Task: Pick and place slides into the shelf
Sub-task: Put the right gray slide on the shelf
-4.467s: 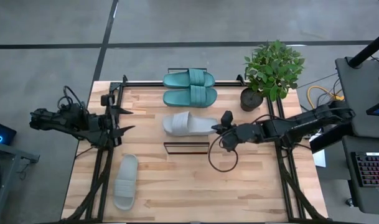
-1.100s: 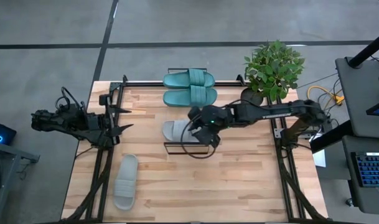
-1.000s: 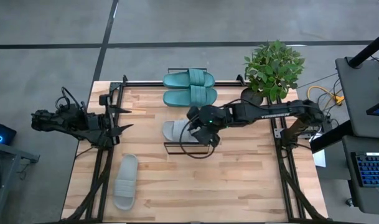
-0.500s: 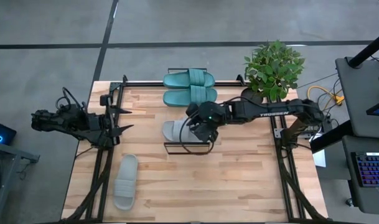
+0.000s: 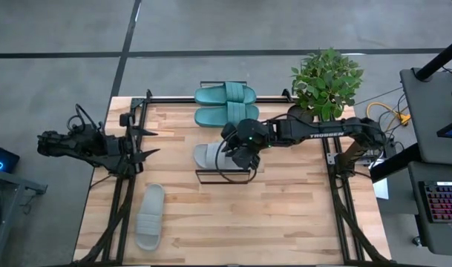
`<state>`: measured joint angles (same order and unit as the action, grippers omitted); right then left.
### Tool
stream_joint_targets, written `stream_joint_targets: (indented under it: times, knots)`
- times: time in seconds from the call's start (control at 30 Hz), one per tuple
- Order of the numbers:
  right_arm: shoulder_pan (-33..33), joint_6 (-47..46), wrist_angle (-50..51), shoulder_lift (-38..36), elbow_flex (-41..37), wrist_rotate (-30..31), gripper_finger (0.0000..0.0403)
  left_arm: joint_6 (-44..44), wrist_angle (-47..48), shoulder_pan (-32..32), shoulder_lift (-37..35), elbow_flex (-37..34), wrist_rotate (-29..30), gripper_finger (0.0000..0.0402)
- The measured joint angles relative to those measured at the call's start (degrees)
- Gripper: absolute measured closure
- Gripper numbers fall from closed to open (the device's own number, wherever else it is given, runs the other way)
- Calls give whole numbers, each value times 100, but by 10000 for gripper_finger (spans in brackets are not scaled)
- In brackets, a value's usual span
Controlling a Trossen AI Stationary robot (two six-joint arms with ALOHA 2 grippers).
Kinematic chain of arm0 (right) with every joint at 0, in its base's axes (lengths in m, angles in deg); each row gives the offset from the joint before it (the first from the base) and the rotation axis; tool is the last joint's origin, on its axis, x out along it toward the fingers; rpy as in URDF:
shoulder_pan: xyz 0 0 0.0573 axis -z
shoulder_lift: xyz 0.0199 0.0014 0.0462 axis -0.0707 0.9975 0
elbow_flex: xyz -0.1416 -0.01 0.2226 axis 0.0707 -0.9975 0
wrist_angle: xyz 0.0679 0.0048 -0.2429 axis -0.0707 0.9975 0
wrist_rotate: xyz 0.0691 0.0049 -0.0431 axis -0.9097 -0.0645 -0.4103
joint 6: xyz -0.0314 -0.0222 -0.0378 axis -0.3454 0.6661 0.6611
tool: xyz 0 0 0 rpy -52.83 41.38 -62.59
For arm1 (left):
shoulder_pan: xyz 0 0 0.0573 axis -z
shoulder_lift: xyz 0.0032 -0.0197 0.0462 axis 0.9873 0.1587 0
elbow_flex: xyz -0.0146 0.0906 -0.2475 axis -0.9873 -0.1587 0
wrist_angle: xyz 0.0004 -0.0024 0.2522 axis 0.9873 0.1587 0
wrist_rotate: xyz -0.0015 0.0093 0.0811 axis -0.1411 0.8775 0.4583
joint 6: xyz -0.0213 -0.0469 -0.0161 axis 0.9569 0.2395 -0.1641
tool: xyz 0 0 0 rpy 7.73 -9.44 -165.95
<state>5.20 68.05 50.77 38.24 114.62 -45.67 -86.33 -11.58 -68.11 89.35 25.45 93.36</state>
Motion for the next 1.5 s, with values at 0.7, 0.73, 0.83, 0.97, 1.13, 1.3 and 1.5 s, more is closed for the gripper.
stream_joint_targets:
  times: [0.7,0.73,0.83,0.97,1.13,1.3,1.5]
  knots:
    - [50,-118,-248,377,50,326,296,0,88,2,3,0,0,203]
    - [57,-139,-229,360,62,327,300,0,98,2,-11,0,0,203]
    - [63,-158,-214,341,95,329,312,0,111,2,-28,0,0,203]
    - [63,-120,-225,352,95,328,336,2,173,0,-34,0,0,203]
    - [63,97,-294,354,95,330,383,2,220,1,-28,0,0,203]
    - [63,237,-533,358,95,332,390,2,222,0,-39,-1,0,203]
    - [70,307,-835,365,95,59,391,2,231,1,-39,0,0,203]
